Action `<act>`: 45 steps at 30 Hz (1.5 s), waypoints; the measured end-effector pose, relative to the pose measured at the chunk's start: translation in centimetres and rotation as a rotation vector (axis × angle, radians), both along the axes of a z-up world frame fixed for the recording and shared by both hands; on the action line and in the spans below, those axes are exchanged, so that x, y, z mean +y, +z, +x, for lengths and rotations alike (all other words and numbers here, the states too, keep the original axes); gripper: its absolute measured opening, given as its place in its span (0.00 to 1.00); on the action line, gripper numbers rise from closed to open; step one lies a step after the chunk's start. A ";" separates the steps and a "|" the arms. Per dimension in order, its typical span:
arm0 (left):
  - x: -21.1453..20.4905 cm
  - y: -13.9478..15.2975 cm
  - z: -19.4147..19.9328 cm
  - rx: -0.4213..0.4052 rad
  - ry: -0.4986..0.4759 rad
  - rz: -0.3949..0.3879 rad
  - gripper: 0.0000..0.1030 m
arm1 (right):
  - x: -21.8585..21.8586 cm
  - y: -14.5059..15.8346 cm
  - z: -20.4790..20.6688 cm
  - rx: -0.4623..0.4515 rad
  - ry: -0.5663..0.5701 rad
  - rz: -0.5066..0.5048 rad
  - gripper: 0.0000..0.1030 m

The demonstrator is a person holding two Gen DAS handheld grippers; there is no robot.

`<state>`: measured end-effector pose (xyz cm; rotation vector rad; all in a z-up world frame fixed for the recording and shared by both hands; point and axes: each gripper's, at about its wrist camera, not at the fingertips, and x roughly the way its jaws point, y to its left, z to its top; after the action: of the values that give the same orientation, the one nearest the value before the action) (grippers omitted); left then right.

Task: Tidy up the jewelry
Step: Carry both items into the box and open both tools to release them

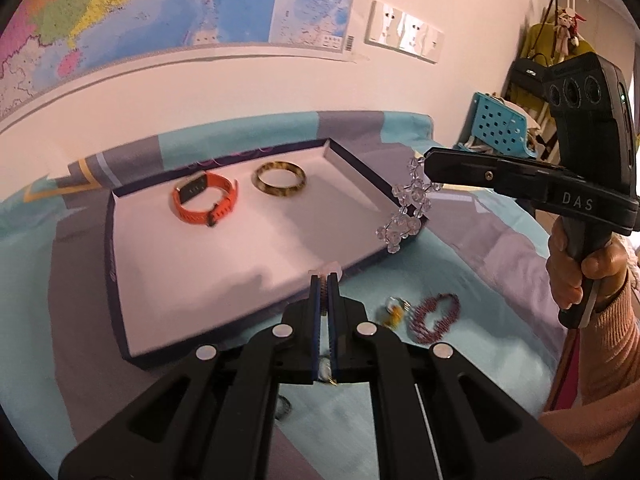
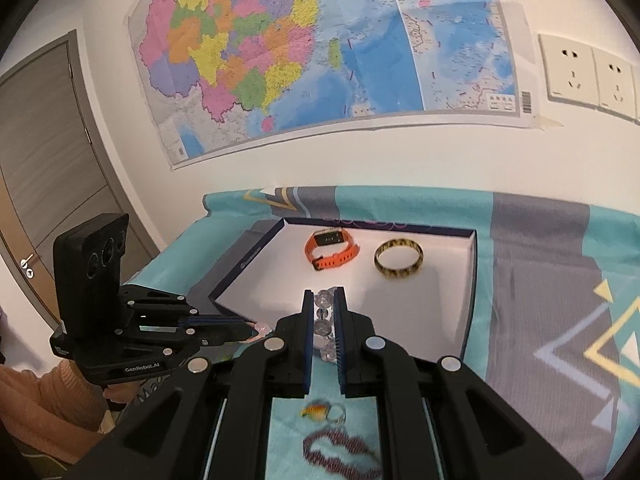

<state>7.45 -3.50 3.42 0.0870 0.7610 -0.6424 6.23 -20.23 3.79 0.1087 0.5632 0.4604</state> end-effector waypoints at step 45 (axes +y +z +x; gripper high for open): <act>1.0 -3.3 9.9 0.065 0.149 0.134 0.03 | 0.2 -5.1 12.4 0.160 -0.033 -0.019 0.08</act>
<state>17.32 -2.54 0.14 0.1309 0.8649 -0.4540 18.61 -20.00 -1.32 0.1370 0.7221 0.4165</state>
